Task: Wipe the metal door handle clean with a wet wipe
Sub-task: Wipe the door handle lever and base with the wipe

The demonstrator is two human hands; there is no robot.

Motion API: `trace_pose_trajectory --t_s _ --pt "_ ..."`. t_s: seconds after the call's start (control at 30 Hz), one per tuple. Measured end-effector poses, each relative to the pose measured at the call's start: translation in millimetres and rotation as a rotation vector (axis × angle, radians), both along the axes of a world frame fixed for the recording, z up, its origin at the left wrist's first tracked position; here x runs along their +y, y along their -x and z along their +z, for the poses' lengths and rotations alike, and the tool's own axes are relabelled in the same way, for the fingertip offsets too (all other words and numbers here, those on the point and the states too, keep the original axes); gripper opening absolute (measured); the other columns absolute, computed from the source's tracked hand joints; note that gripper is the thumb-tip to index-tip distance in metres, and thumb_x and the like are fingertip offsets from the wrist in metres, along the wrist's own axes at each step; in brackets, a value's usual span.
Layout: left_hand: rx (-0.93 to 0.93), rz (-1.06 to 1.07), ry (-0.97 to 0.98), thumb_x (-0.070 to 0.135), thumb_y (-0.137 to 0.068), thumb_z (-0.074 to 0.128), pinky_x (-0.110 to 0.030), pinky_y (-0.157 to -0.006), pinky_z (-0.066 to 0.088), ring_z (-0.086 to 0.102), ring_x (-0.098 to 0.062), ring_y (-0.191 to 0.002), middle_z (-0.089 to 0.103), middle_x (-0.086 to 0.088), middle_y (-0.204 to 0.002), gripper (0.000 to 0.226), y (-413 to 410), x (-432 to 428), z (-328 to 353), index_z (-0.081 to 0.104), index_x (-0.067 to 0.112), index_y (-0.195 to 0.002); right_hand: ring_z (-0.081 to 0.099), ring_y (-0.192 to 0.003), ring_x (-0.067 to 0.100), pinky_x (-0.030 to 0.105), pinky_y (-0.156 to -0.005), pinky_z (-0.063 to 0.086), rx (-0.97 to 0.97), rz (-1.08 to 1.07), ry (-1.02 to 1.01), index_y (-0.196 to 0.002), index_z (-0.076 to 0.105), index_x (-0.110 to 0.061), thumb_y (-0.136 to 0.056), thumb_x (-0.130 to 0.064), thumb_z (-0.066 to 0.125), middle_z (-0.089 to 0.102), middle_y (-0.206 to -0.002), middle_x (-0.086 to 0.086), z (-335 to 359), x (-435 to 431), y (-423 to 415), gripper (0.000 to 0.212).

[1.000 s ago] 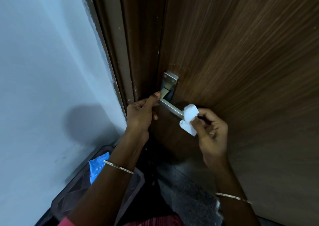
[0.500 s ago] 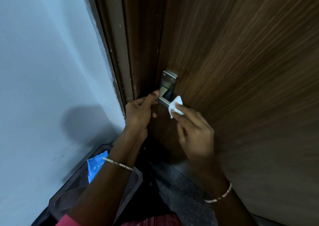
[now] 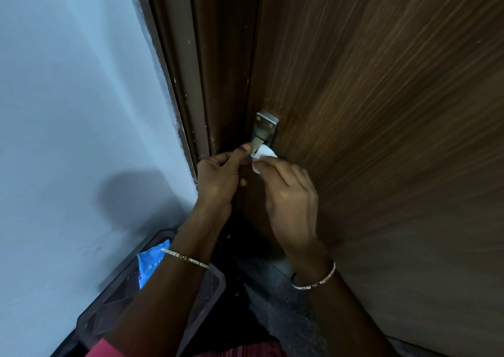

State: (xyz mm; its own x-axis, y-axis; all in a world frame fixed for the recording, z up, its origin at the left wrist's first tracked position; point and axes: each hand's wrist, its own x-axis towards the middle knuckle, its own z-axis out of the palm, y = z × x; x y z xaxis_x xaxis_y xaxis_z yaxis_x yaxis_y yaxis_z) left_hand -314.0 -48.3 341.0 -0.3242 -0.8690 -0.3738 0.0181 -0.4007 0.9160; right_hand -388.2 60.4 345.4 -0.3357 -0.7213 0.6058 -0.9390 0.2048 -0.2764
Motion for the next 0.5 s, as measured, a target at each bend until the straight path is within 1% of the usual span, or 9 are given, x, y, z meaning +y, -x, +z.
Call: trace_pose_trajectory --t_s 0.07,0.13,0.23,0.3,0.33,0.4,0.43,0.47,0.5 --pt "-0.033 0.009 0.02 0.044 -0.08 0.076 -0.023 -0.052 0.048 0.057 -0.013 -0.043 0.071 -0.02 -0.068 0.033 0 1 0 0.079 0.012 -0.072 0.07 -0.096 0.023 0.037 -0.086 0.056 -0.051 -0.043 0.072 -0.114 0.075 -0.01 -0.095 -0.004 0.066 0.074 -0.113 0.005 -9 16 7 0.022" --pt "-0.046 0.014 0.024 0.043 -0.081 0.077 -0.025 -0.057 0.047 0.056 -0.014 -0.043 0.073 -0.018 -0.072 0.031 0 1 0 0.079 0.012 -0.075 0.071 -0.098 0.019 0.032 -0.09 0.057 -0.142 -0.071 0.196 -0.109 0.077 -0.006 -0.094 -0.001 0.068 0.074 -0.11 0.006 -17 27 8 0.019" --pt "-0.058 0.009 0.043 0.043 -0.081 0.076 -0.028 -0.06 0.046 0.054 -0.015 -0.045 0.074 -0.02 -0.077 0.031 0 0 1 0.08 0.012 -0.079 0.071 -0.1 0.008 0.022 -0.089 0.055 -0.432 -0.133 0.376 -0.1 0.079 -0.009 -0.086 0.006 0.074 0.074 -0.105 0.001 -23 31 4 0.022" --pt "-0.053 0.014 0.051 0.043 -0.081 0.076 -0.027 -0.058 0.046 0.056 -0.014 -0.047 0.075 -0.016 -0.076 0.031 0 0 0 0.08 0.012 -0.079 0.073 -0.098 0.011 0.026 -0.086 0.058 -0.717 -0.176 0.487 -0.096 0.08 -0.019 -0.081 0.007 0.078 0.075 -0.102 0.0 -25 29 0 0.03" --pt "-0.054 0.014 0.05 0.043 -0.081 0.076 -0.026 -0.056 0.047 0.057 -0.014 -0.048 0.075 -0.013 -0.075 0.031 -1 -1 1 0.08 0.012 -0.079 0.075 -0.096 0.015 0.028 -0.083 0.059 -0.919 -0.184 0.553 -0.093 0.08 -0.023 -0.078 0.006 0.08 0.077 -0.1 0.004 -27 28 -1 0.032" --pt "-0.055 0.001 0.044 0.042 -0.082 0.076 -0.024 -0.053 0.047 0.057 -0.013 -0.048 0.076 -0.007 -0.074 0.031 -2 -1 1 0.08 0.011 -0.08 0.076 -0.095 0.024 0.028 -0.079 0.06 -1.371 -0.162 0.643 -0.093 0.081 -0.02 -0.076 -0.002 0.082 0.079 -0.098 0.013 -30 30 1 0.025" --pt "-0.05 -0.008 0.039 0.04 -0.082 0.076 -0.023 -0.051 0.046 0.057 -0.013 -0.049 0.077 -0.005 -0.077 0.031 -2 -1 2 0.079 0.01 -0.081 0.076 -0.097 0.026 0.027 -0.077 0.06 -1.545 -0.136 0.647 -0.096 0.08 -0.016 -0.075 -0.006 0.082 0.079 -0.099 0.013 -33 32 4 0.023" --pt "-0.044 -0.016 0.036 0.039 -0.083 0.076 -0.023 -0.05 0.047 0.056 -0.013 -0.049 0.078 -0.004 -0.081 0.03 -3 -1 3 0.079 0.009 -0.083 0.076 -0.099 0.027 0.027 -0.076 0.06 -1.647 -0.102 0.624 -0.098 0.08 -0.014 -0.076 -0.007 0.081 0.079 -0.101 0.013 -38 34 8 0.023" --pt "-0.04 -0.022 0.036 0.038 -0.083 0.075 -0.022 -0.05 0.047 0.056 -0.013 -0.048 0.078 -0.002 -0.084 0.03 -4 -1 4 0.079 0.008 -0.085 0.075 -0.101 0.027 0.027 -0.077 0.06 -1.691 -0.077 0.599 -0.1 0.079 -0.012 -0.078 -0.005 0.078 0.078 -0.103 0.013 -43 35 12 0.023"
